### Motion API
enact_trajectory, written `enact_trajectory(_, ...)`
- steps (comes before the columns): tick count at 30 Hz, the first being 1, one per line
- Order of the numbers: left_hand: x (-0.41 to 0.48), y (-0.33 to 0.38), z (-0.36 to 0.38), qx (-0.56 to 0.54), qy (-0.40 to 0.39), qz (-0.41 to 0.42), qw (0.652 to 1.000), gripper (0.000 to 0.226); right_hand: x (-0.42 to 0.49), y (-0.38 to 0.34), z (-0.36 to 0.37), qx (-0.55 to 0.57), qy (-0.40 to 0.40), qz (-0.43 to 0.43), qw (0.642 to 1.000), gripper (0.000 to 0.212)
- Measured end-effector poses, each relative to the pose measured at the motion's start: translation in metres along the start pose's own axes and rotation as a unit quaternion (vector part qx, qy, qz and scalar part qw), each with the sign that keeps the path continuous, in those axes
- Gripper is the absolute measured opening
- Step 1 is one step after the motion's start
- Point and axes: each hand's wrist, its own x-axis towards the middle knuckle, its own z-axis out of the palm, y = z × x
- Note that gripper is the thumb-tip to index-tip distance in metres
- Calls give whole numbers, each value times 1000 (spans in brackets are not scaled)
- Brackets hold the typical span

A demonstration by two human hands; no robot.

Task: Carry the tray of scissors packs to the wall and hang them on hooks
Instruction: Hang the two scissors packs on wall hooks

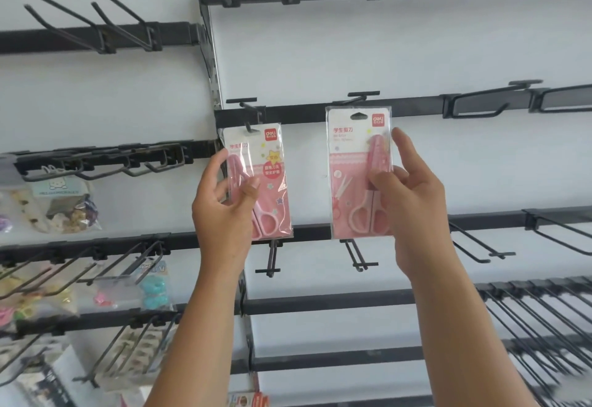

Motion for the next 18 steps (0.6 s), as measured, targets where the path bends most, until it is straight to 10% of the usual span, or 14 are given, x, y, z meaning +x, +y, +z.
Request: enact_trajectory(18, -17, -7, -29, 42, 1, -96, 995, 41, -19, 18, -8, -59, 12, 42, 997, 47)
